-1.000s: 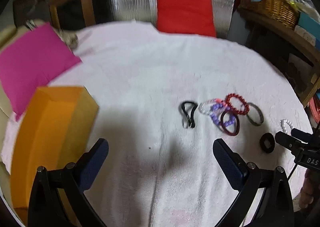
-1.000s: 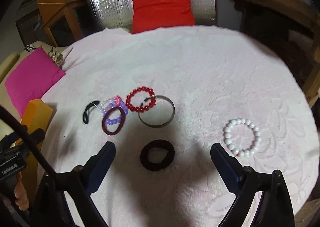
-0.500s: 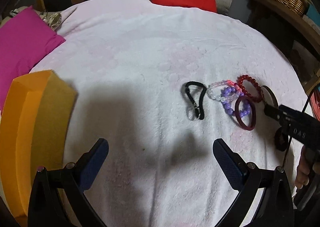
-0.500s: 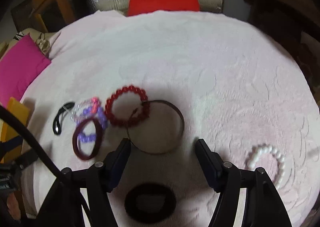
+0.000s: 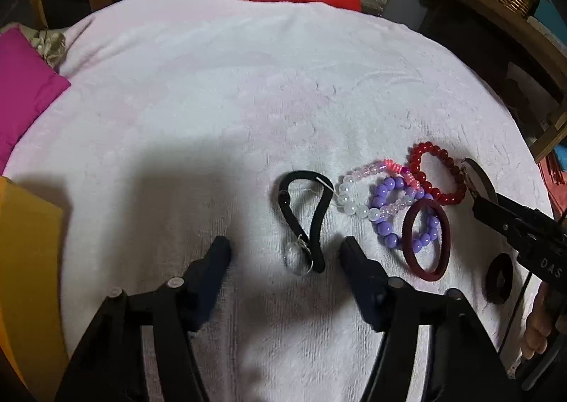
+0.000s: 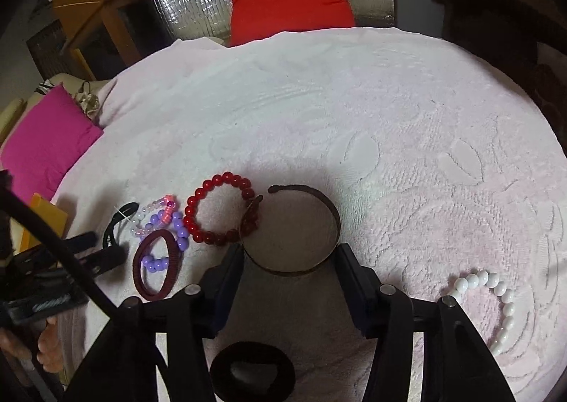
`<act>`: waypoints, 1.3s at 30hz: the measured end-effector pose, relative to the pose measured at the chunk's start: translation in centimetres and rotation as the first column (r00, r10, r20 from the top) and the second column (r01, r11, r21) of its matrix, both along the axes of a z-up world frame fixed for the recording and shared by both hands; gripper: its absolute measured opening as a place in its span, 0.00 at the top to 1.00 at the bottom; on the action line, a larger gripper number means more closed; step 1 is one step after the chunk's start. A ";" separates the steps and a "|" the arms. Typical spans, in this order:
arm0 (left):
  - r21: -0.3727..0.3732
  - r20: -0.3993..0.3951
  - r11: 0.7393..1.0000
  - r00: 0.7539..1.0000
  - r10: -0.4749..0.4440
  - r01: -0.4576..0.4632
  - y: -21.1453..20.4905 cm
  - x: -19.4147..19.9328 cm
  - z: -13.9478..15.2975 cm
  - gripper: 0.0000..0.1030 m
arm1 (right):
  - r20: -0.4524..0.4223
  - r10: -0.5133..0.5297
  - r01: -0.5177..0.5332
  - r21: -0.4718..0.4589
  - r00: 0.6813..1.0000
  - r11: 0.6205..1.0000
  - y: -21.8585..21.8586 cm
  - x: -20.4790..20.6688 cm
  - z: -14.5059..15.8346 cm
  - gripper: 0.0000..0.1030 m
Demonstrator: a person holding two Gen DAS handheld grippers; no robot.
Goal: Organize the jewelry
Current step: 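Grasp the silver bangle with the right tool while the left tool grasps the black keychain loop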
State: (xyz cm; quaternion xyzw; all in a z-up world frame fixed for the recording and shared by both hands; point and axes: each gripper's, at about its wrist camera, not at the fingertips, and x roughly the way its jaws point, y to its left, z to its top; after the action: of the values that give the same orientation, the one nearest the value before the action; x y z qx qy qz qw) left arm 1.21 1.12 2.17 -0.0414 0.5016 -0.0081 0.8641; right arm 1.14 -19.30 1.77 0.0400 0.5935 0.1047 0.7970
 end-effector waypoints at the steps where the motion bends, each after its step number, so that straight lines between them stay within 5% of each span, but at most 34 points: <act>1: 0.003 0.009 1.000 1.000 -0.005 0.005 -0.1 0.0 0.1 0.42 | 0.001 0.002 -0.002 0.002 1.000 1.000 0.0 0.0 0.0 0.45; 6: -0.016 0.037 1.000 0.999 -0.020 0.020 0.1 -0.5 0.8 0.83 | 0.009 0.009 -0.009 -0.008 1.000 1.000 0.0 0.0 0.2 0.46; 13: -0.034 0.088 0.999 0.996 0.003 0.000 1.4 -1.9 2.5 0.91 | 0.054 0.029 -0.028 -0.005 0.998 1.000 0.3 -0.9 2.4 0.47; 18: -0.030 0.128 0.999 0.991 0.023 -0.020 2.2 -3.9 4.0 0.91 | 0.092 0.035 -0.038 0.028 0.995 0.999 1.1 -1.6 4.1 0.48; 20: -0.033 0.153 0.999 0.988 0.026 -0.021 2.5 -4.8 4.6 0.91 | 0.105 0.050 -0.054 0.034 0.993 0.998 1.8 -1.9 4.6 0.82; 26: -0.034 0.127 0.999 0.991 0.039 -0.035 3.3 -4.9 4.1 0.91 | 0.136 0.094 -0.092 -0.022 0.986 0.996 3.9 -2.3 5.2 0.82; 29: 0.002 0.124 0.999 0.991 0.052 -0.052 3.6 -4.6 3.8 0.77 | 0.132 0.052 -0.051 -0.013 0.990 0.999 2.5 -2.3 5.4 0.78; 31: 0.005 0.123 0.998 0.991 0.061 -0.062 3.5 -4.4 3.6 0.53 | 0.116 0.030 -0.031 0.001 0.993 1.000 1.9 -2.1 5.0 0.78; 36: 0.019 0.099 0.999 0.995 0.025 -0.027 2.4 -3.3 2.6 0.45 | 0.044 0.030 -0.032 0.042 0.999 0.999 1.8 -1.7 4.1 0.76; 39: 0.050 0.076 0.998 0.997 0.023 -0.027 1.9 -2.0 1.5 0.45 | 0.023 0.048 -0.049 0.087 0.999 0.995 2.1 -2.0 4.1 0.35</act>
State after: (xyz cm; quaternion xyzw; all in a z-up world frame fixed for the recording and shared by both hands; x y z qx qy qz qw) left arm -0.82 3.03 3.68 -0.0252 0.4679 0.0139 0.8833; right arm -0.82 -17.23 5.87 0.0595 0.5807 0.1505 0.7979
